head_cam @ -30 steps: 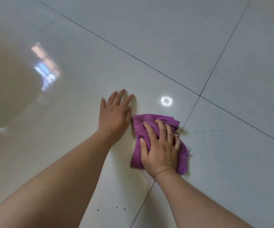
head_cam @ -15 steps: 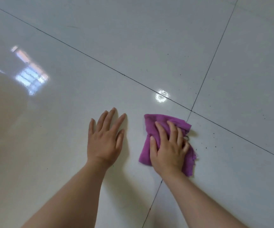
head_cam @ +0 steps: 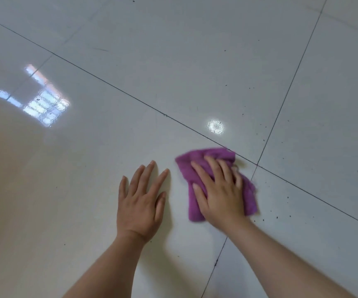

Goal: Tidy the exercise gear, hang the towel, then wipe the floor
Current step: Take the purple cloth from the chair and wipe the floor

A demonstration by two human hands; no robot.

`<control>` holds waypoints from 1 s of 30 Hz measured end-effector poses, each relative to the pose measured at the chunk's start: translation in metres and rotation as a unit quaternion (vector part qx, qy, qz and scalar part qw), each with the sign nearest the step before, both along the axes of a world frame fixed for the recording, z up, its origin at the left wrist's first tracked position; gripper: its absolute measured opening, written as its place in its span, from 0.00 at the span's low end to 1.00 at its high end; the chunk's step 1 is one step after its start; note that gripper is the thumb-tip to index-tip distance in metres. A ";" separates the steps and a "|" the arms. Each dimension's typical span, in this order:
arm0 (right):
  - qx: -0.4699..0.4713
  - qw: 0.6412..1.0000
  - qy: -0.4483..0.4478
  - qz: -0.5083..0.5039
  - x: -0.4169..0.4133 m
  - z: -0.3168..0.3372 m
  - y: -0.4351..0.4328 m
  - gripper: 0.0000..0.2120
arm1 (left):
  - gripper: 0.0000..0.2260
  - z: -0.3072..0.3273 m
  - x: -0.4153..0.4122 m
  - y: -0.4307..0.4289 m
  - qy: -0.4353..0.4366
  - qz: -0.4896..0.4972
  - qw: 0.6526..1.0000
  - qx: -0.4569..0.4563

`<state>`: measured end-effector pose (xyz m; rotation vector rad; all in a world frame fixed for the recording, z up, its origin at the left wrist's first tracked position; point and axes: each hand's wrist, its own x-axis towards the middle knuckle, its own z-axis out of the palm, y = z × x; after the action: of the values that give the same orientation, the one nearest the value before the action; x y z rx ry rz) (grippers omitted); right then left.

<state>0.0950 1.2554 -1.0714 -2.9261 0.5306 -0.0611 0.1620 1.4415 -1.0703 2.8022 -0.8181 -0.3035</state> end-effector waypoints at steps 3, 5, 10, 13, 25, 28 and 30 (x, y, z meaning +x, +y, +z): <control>0.005 1.000 0.005 -0.018 -0.025 0.000 -0.010 0.22 | 0.23 0.000 0.000 0.000 0.005 0.003 1.000 0.000; -0.003 0.996 0.003 -0.087 0.002 -0.004 -0.019 0.23 | 0.23 0.000 0.000 0.000 0.003 0.004 1.000 0.002; 0.001 0.990 -0.001 -0.144 0.041 -0.004 -0.016 0.24 | 0.23 -0.001 -0.001 0.000 -0.003 0.002 1.000 -0.001; -0.002 0.996 0.003 -0.090 -0.009 0.001 0.002 0.23 | 0.23 0.000 0.000 0.000 -0.004 0.004 1.000 -0.002; -0.003 0.992 0.026 -0.127 -0.100 0.000 0.055 0.25 | 0.23 -0.002 -0.003 0.000 -0.018 0.001 1.000 -0.013; -0.009 0.991 0.012 -0.132 -0.099 -0.002 0.054 0.24 | 0.22 -0.001 -0.013 -0.004 -0.011 0.030 0.999 -0.013; -0.010 0.991 0.002 -0.133 -0.099 -0.003 0.055 0.24 | 0.21 0.003 -0.048 0.006 0.001 0.064 0.997 -0.034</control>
<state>-0.0038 1.3102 -1.0741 -2.8552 0.9212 -0.0927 0.1138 1.4480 -1.0678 2.7749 -0.6316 -0.2543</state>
